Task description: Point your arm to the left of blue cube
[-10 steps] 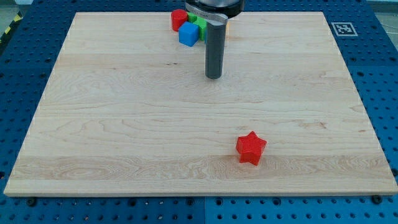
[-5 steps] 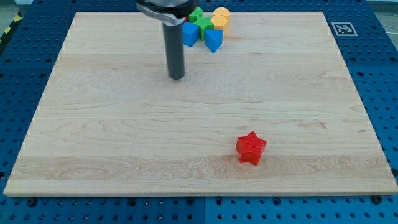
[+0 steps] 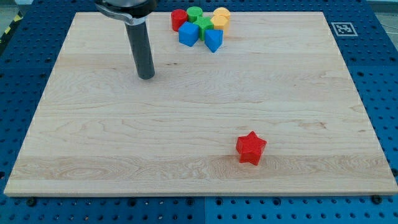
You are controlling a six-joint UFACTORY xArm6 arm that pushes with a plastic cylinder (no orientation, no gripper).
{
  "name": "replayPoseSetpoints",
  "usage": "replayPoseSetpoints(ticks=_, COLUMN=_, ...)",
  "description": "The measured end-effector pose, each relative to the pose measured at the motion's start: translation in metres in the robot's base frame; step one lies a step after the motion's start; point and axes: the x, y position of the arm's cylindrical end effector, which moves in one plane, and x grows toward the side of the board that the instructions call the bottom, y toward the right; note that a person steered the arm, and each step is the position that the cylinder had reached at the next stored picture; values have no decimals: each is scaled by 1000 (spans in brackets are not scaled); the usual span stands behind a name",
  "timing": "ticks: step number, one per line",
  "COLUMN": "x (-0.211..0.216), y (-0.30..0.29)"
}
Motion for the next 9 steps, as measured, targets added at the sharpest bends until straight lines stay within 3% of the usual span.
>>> replayPoseSetpoints(ticks=2, x=-49, y=-44)
replayPoseSetpoints(ticks=4, x=-100, y=-20)
replayPoseSetpoints(ticks=9, x=-103, y=6)
